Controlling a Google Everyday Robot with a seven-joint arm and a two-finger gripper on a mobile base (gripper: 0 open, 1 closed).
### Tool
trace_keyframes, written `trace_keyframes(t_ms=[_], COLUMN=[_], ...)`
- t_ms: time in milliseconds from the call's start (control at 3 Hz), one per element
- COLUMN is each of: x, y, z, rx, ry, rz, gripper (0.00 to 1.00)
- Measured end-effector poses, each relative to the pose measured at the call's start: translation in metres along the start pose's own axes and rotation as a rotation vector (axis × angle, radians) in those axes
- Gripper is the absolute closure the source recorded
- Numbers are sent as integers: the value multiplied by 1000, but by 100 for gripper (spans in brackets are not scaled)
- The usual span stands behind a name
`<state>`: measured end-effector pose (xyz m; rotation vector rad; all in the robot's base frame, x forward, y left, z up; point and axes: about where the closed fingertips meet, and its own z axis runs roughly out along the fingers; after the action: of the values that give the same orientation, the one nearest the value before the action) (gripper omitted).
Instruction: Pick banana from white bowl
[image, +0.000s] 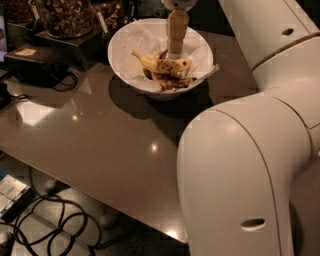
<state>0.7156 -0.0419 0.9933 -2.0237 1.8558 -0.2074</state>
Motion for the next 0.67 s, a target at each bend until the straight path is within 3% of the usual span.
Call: trace_keyframes(t_ms=[667], x=[-3], y=[4], z=[27], rx=[-50], ry=[-5], rz=[-16], gripper=[9])
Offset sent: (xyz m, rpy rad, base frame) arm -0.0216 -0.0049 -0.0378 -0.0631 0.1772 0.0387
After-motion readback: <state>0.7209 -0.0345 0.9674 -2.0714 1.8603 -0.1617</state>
